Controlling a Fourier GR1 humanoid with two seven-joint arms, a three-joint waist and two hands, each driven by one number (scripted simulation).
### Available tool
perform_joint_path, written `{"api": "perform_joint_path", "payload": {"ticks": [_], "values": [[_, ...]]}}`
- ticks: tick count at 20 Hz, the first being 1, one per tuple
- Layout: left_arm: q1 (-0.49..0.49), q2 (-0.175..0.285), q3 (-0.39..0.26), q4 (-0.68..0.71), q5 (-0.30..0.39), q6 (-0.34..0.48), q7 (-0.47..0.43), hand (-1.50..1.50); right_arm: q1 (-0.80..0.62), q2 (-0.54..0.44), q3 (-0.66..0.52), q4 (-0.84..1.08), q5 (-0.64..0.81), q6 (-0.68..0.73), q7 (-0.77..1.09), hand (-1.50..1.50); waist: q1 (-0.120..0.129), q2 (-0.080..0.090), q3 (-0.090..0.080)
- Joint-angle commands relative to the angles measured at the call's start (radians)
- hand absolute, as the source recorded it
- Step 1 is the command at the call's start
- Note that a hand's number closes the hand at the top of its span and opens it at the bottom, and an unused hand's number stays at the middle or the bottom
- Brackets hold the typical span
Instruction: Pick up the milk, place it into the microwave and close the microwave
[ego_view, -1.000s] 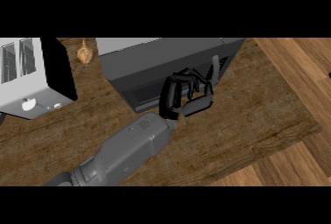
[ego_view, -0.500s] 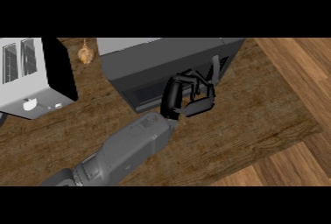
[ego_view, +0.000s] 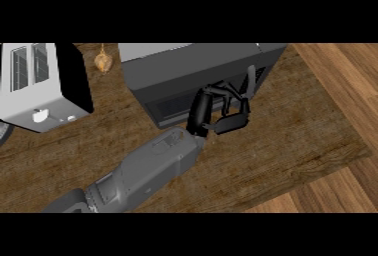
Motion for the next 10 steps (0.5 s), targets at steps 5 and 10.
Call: {"api": "perform_joint_path", "payload": {"ticks": [5, 10], "values": [[0.044, 0.002, 0.064, 0.155, 0.080, 0.045, 0.029, -1.50, 0.041, -0.033, -0.029, -0.038, -0.035, -0.016, 0.019, -1.50, 0.048, -0.003, -0.006], [0.055, 0.002, 0.048, 0.158, 0.108, 0.016, 0.019, -1.50, 0.073, -0.044, -0.045, -0.061, -0.051, -0.026, 0.026, -1.50, 0.061, -0.006, -0.007]]}}
